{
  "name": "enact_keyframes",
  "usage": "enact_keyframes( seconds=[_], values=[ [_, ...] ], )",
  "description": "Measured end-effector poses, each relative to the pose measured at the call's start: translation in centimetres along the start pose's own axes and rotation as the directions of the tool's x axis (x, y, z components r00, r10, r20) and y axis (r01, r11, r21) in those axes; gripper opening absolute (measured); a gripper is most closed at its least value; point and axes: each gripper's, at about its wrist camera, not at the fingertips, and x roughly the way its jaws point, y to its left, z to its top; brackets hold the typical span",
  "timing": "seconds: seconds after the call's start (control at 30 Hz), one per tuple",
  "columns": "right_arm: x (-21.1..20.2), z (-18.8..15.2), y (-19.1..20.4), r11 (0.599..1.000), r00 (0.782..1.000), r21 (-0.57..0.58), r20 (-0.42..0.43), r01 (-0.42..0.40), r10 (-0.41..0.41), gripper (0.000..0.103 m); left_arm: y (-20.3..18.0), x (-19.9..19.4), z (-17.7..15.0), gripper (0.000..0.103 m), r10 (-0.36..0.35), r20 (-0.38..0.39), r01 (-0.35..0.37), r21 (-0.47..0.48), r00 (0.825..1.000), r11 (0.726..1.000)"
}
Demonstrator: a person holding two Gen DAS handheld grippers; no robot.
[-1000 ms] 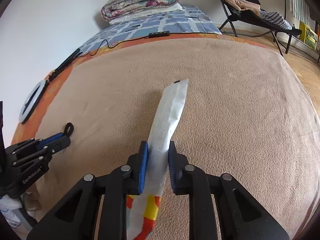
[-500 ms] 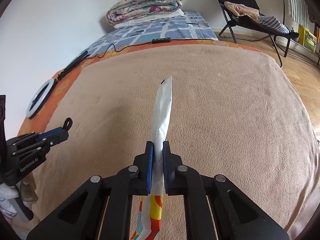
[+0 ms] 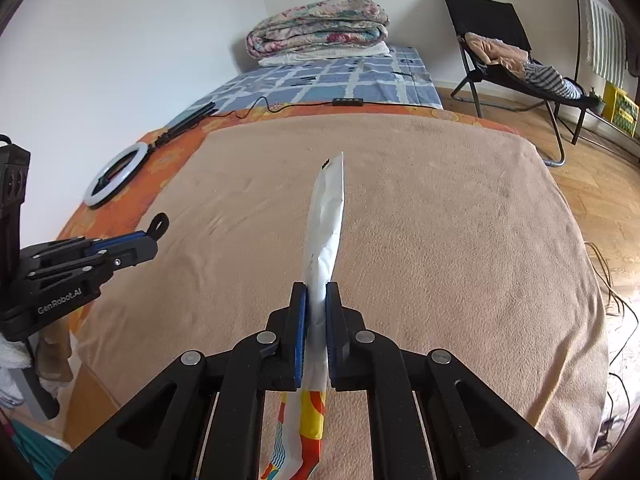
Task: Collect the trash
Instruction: 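Carry the strip packet with the right gripper over the basket while the left gripper carries the hair tie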
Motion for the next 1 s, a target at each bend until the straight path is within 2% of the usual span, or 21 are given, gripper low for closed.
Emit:
enact_keyframes(
  seconds=[0.17,0.5,1.0],
  values=[
    [-2.4,-1.4,0.8,0.999,1.0,-0.032,0.008,-0.016,0.016,0.007,-1.9,-2.5,-2.1,0.008,-0.026,-0.003,0.026,0.013,1.0,1.0],
    [-6.6,-5.7,1.6,0.997,0.999,-0.068,0.001,-0.048,0.048,0.007,-5.6,-6.3,-8.6,0.008,-0.071,-0.045,0.073,0.047,0.996,0.996],
    [-9.6,-13.0,2.5,0.993,0.996,-0.093,-0.056,-0.068,0.063,0.007,-7.8,-6.9,-16.1,0.008,-0.132,-0.14,0.142,0.063,0.981,0.988]
  ],
)
